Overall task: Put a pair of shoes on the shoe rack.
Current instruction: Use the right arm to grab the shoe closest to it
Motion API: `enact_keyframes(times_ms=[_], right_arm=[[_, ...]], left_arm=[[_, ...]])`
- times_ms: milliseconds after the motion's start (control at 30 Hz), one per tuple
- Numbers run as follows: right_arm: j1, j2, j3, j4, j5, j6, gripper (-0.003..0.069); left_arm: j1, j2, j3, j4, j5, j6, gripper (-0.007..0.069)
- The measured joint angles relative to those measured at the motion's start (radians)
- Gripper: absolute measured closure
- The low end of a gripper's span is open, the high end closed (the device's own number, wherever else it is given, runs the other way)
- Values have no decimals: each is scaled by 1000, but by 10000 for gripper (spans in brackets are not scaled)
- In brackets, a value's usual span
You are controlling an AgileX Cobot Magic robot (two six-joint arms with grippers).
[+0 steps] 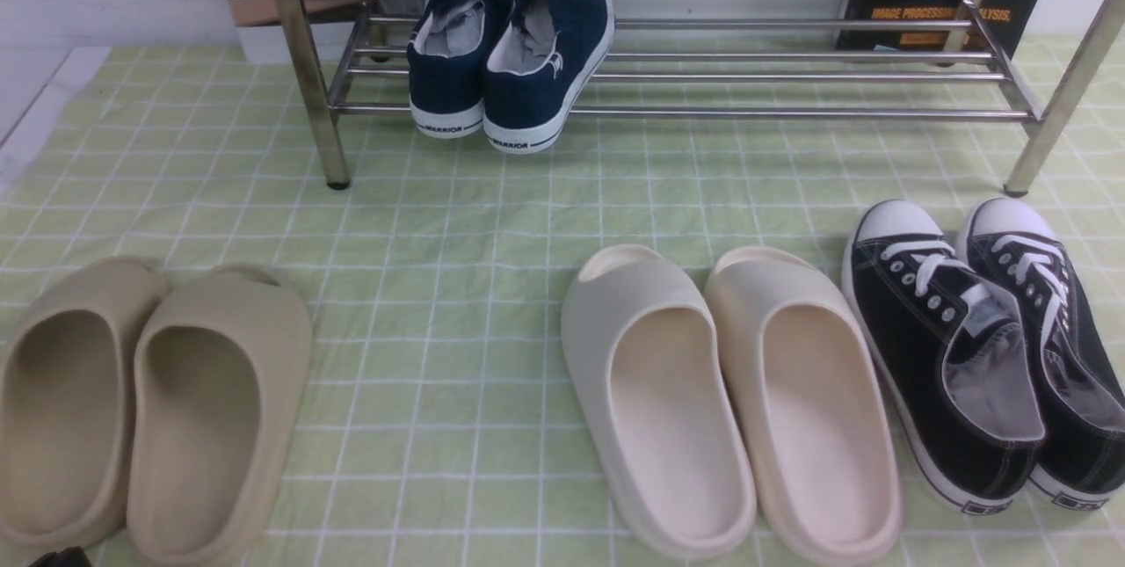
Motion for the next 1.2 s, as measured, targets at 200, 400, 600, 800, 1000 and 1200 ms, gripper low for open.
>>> enact_keyframes(times_ms=[200,400,600,800,1000,1200], right_arm=[[0,383,-336,-268,448,-28,662],[107,701,-519,-416,703,-30,657],[285,917,-590,-564,730,31,651],[384,1117,-621,-630,664,102,580],[438,1262,-622,-648,563,114,369],[448,1370,-625,-687,467,177,222]], left_arm=[[0,0,0,0,0,0,532],[0,0,0,0,0,0,526],[0,0,0,-1,0,0,525],[0,0,0,-1,0,0,522],[0,0,0,-1,0,0,514],[0,0,0,-1,0,0,512]])
